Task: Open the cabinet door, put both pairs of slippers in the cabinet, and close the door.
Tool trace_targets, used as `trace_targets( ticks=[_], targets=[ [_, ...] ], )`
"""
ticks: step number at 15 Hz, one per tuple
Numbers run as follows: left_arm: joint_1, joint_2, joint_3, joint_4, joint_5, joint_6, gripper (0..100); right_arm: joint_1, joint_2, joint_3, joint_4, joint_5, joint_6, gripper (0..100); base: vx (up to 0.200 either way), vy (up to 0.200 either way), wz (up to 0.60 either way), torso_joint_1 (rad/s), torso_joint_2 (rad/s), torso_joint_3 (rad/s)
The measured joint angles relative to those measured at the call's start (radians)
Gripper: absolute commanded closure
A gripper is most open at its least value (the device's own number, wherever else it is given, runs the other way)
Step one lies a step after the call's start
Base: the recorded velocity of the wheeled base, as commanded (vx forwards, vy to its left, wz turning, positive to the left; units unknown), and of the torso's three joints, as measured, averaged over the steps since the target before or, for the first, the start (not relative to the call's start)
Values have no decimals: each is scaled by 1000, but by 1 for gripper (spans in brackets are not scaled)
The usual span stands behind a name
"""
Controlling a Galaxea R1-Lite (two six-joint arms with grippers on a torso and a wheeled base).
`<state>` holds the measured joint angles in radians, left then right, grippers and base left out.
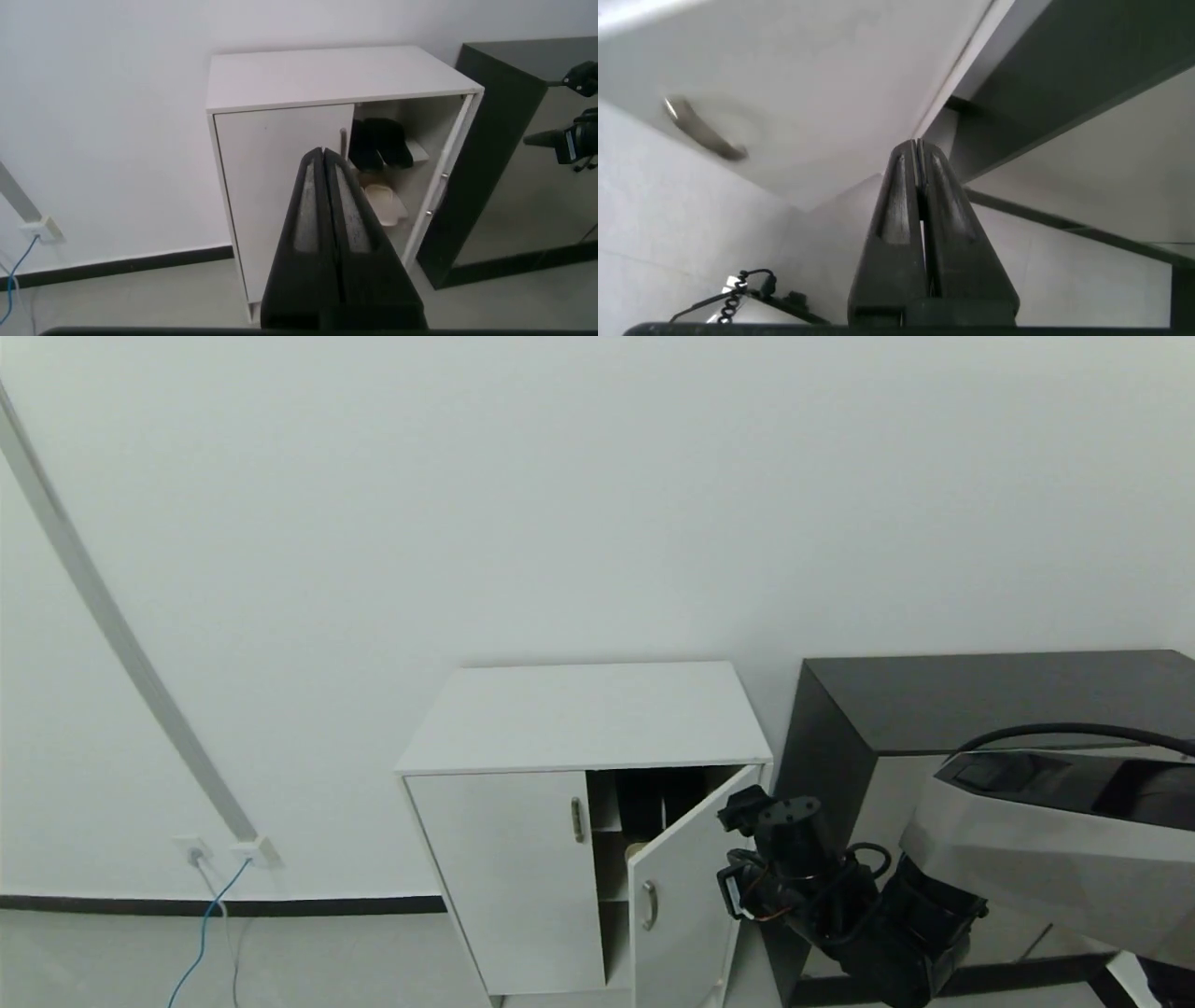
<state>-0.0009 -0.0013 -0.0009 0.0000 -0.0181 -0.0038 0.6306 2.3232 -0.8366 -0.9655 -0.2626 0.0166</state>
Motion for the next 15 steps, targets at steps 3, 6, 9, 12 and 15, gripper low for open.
trace_targets(
  ticks=[3,6,9,12,15],
  targets=[
    [0,0,0,0,-1,0,100,-1,2,26,-38,63,0,100,0,0,0,0,0,0],
    [-1,0,0,0,0,0,100,1,3,98,-169,160,-2,100,0,0,0,0,0,0],
    [0,0,0,0,0,0,100,-1,4,187,-280,246,-18,100,67,0,0,2,1,1],
    [-1,0,-1,0,0,0,100,-2,17,230,-344,264,-38,100,200,0,0,-2,1,2],
    [-1,0,-1,0,0,0,100,2,29,235,-347,265,-38,100,133,0,0,-8,0,5]
  ],
)
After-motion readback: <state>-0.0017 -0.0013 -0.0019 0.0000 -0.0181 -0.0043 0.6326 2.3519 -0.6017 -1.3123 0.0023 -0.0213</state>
